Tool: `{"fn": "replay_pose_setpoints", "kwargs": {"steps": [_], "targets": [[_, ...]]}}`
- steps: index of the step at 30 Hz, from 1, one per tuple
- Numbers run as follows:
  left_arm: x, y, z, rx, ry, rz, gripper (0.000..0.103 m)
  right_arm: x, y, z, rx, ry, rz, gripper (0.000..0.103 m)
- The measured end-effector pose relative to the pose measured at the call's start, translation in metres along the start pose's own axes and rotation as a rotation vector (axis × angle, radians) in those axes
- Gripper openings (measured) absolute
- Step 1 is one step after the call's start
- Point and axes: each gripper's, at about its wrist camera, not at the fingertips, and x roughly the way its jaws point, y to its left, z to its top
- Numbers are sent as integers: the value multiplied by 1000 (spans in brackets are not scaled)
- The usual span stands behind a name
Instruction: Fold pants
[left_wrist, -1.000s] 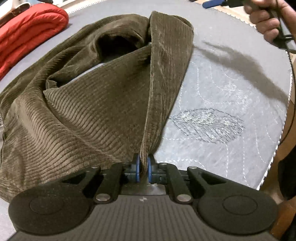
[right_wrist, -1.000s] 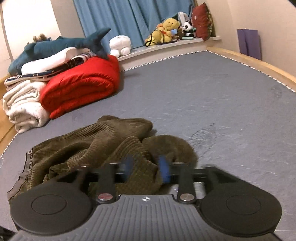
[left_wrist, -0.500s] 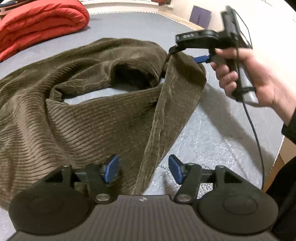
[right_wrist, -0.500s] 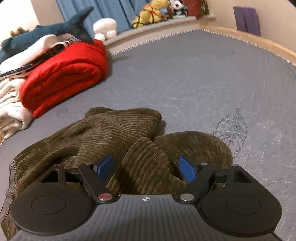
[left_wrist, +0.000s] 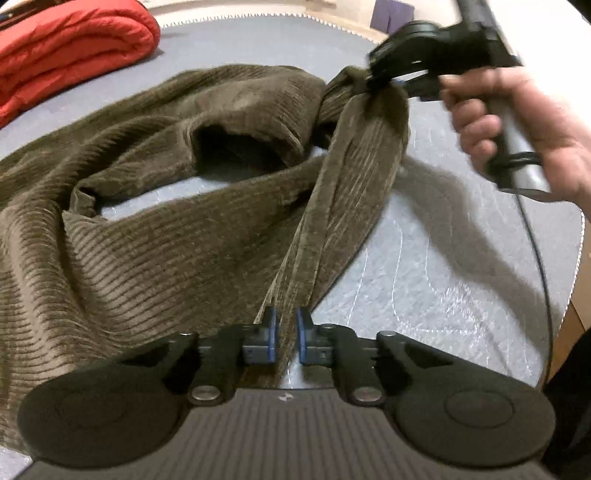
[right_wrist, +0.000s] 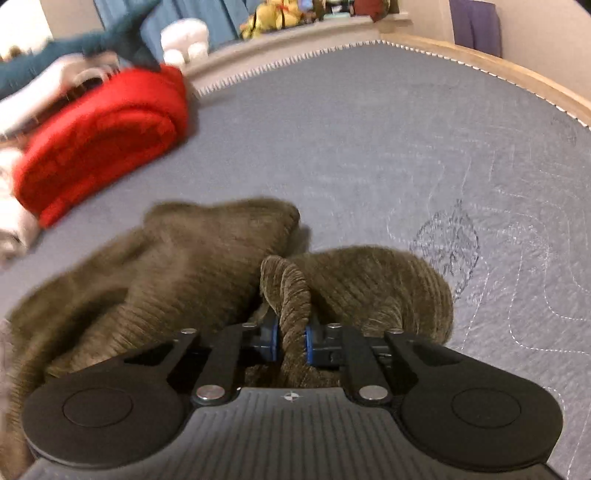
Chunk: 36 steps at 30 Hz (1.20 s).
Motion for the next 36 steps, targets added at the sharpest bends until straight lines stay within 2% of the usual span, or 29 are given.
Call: {"fn": "replay_pose_setpoints", "kwargs": {"steps": [7,9,11,12,15,17,19,21,25,28,30,32,33,36], "targets": [[-53,-6,-1,35,-169,-110,6,-127,-2,10,-88,-266,70,12],[-57,-10,-7,60,-169,-139,6,-152,-11,2,-119,-274,55,12],[-53,-16,-15,97,-125,-145,6,-154,-31,-9,-120,-171,-3,12],[-48,-19,-21,113,-98,-142,6,-144,-45,-19,-117,-60,-50,12],[-29,-34,-38,178,7,-138,0,-118,-90,-53,-50,174,-108,14],[-21,-44,-46,229,37,-115,0,-114,-102,-66,-71,224,-108,15],[-21,-47,-45,242,41,-110,1,-125,-106,-65,-68,191,-72,20],[-25,-48,-37,208,21,-128,5,-139,-103,-56,-71,121,-84,46],[-41,-43,-23,140,-67,-150,15,-161,-95,-41,-127,-52,-124,52],[-44,-41,-14,105,-101,-150,25,-148,-91,-27,-162,-111,-99,66],[-41,-39,-11,98,-94,-131,47,-131,-87,-26,-176,-92,-101,80],[-35,-39,-11,107,-71,-118,59,-107,-80,-27,-192,-47,-86,88],[-33,-40,-11,117,-60,-111,62,-96,-79,-27,-202,-23,-82,88],[-29,-41,-14,143,-49,-78,62,-61,-80,-32,-203,47,-116,89]]}}
